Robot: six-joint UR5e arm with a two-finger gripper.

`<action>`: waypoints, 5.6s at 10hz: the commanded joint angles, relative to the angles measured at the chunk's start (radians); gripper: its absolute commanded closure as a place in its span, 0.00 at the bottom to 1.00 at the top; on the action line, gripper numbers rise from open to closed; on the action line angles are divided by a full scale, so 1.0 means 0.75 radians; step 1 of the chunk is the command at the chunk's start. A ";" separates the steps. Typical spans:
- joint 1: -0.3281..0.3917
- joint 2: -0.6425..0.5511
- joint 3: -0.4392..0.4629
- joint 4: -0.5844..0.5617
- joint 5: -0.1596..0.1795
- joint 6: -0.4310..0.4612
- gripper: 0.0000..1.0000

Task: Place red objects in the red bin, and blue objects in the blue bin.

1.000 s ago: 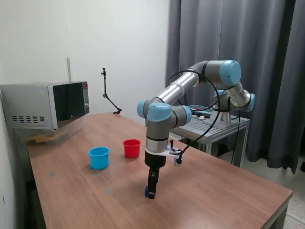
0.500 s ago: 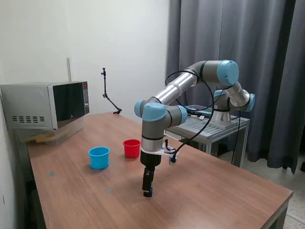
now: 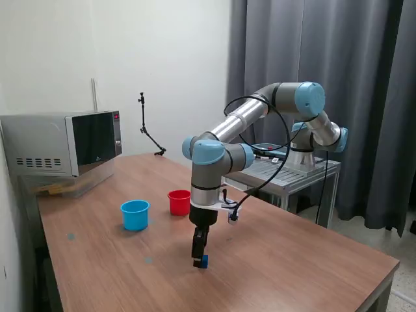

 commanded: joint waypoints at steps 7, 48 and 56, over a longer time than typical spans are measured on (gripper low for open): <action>0.032 0.000 0.012 -0.023 0.020 -0.075 0.00; -0.422 -0.282 0.137 0.044 -0.106 -0.341 1.00; -0.430 -0.243 0.067 0.044 -0.094 -0.392 1.00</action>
